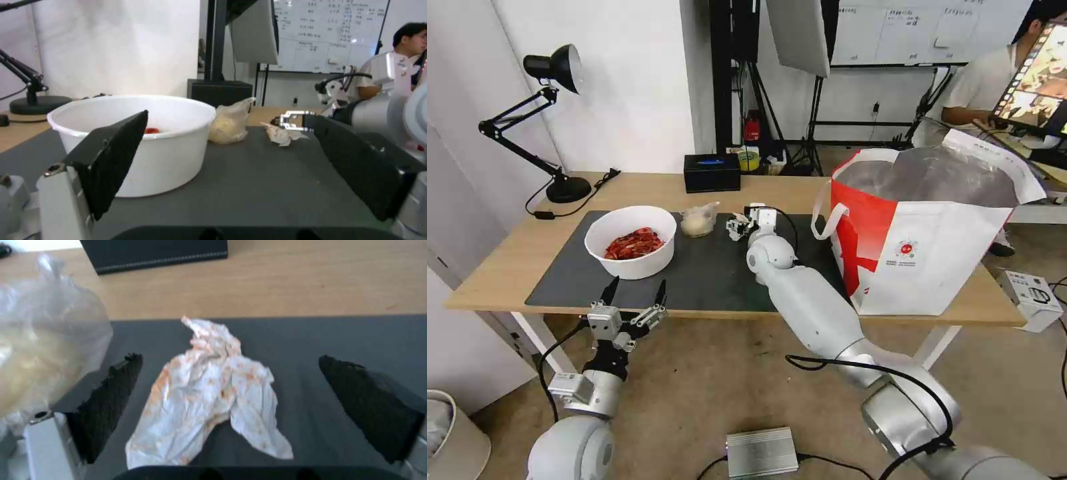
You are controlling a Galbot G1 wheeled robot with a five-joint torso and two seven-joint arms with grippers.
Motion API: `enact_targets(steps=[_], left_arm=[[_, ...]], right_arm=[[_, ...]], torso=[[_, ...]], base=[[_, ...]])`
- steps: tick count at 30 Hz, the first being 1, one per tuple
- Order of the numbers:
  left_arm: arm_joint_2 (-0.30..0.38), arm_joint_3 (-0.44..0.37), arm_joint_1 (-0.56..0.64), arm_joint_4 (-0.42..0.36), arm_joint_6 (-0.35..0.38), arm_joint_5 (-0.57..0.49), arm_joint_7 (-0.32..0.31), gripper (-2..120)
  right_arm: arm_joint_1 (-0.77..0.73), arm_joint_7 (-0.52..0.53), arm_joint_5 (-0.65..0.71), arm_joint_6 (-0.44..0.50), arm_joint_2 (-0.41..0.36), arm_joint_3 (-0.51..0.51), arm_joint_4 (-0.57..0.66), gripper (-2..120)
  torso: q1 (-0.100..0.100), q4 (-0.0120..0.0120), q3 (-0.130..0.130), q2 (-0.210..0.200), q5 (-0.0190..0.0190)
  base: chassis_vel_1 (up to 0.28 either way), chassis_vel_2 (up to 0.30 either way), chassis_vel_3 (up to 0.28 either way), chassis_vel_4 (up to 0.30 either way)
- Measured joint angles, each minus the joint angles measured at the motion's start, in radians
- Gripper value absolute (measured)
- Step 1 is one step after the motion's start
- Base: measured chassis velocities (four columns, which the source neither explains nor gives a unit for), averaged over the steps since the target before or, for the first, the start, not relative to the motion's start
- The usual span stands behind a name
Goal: Pick up the trash from the table and place it into the takeout bag.
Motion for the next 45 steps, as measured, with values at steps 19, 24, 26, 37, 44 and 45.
enact_targets(steps=[19, 24, 26, 37, 44, 45], left_arm=[[-0.008, 0.006, 0.005, 0.006, -0.003, 0.008, 0.001, 100], [-0.013, 0.008, 0.006, 0.011, -0.004, 0.012, 0.001, 100], [-0.014, 0.008, 0.006, 0.013, -0.004, 0.013, 0.001, 100], [-0.009, 0.005, -0.002, 0.021, -0.005, 0.007, 0.001, 100], [-0.005, 0.006, -0.008, 0.031, -0.005, 0.003, 0.0, 100], [-0.005, 0.006, -0.008, 0.031, -0.005, 0.003, 0.0, 100]], right_arm=[[-0.016, -0.039, -0.012, 0.028, 0.003, 0.022, -0.045, 30], [-0.02, -0.05, -0.03, 0.042, 0.003, 0.028, -0.059, 10], [-0.021, -0.051, -0.03, 0.044, 0.003, 0.027, -0.059, 6], [-0.037, -0.075, -0.073, 0.087, -0.003, -0.01, -0.023, 0], [-0.052, -0.098, -0.119, 0.138, -0.076, -0.099, 0.105, 0], [-0.052, -0.098, -0.119, 0.138, -0.076, -0.099, 0.105, 0]], torso=[[0.0, -0.0002, 0.0, 0.0, 0.0], [0.0, -0.0005, 0.0, 0.0, -0.0001], [0.0, -0.0002, 0.0, 0.0, 0.0], [0.0, 0.0003, 0.0, 0.0, 0.0], [0.0, 0.0002, 0.0, 0.0, 0.0], [0.0, 0.0002, 0.0, 0.0, 0.0]], base=[[0.0, 0.0, 0.0, 0.0], [0.0, 0.0, 0.0, 0.0], [0.0, 0.0, 0.0, 0.0], [0.0, 0.0, 0.0, 0.0], [0.0, 0.0, 0.0, 0.0], [0.0, 0.0, 0.0, 0.0]])
